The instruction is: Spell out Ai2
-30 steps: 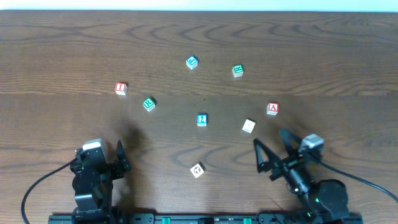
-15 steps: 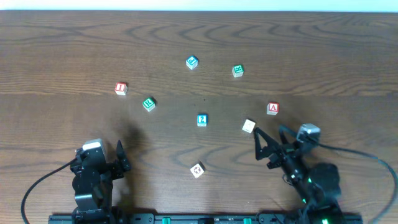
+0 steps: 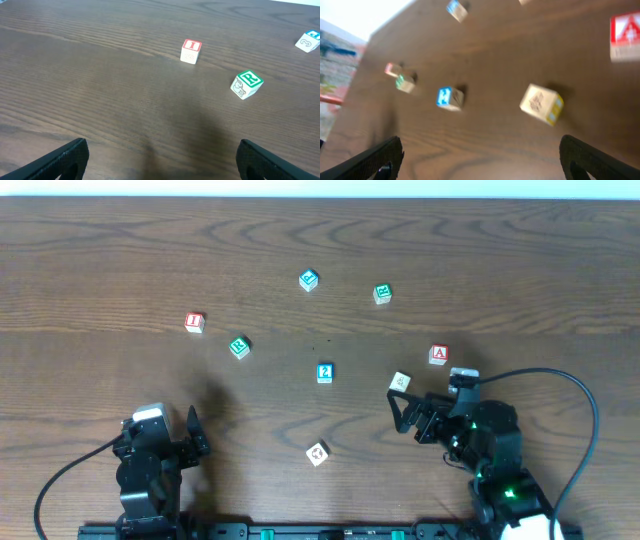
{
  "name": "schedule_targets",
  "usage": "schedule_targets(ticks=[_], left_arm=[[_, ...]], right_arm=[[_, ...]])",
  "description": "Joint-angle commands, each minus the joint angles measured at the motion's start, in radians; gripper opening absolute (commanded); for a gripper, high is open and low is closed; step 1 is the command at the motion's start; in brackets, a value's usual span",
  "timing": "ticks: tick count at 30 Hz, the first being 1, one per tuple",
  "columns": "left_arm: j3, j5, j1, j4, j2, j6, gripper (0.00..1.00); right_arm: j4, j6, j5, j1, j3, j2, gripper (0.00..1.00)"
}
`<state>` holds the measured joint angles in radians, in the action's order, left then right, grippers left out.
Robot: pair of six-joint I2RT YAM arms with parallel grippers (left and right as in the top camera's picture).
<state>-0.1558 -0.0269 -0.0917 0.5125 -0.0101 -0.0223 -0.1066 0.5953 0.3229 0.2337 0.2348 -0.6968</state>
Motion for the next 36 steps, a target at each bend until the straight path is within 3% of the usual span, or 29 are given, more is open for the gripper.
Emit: schedule_targets(ticks=[1,10,14,23,30,36], left_arm=[[0.016,-0.006,-0.006,-0.004,0.005,0.01,0.95],[0.014,0.319,-0.006,-0.04,0.005,-0.276,0.95],[0.014,0.344,-0.006,-0.098,0.005,-0.32,0.96],[0.012,0.505,-0.006,-0.425,-0.021,-0.356,0.95],[-0.16,0.436,-0.006,-0.311,-0.325,-0.198,0.96],[-0.511,0.259,-0.006,-0.01,-0.709,-0.003,0.95]], right_arm=[[-0.018,-0.008,0.011,-0.006,0.021,-0.023,0.99],[-0.082,-0.004,0.095,-0.006,0.021,-0.024,0.99],[-0.11,0.0,0.142,-0.006,0.021,-0.023,0.99],[-0.114,0.024,0.12,-0.006,0.024,-0.023,0.99],[-0.108,0.01,0.061,-0.006,0.026,-0.024,0.99],[-0.072,-0.037,0.043,-0.006,0.026,-0.024,0.99]])
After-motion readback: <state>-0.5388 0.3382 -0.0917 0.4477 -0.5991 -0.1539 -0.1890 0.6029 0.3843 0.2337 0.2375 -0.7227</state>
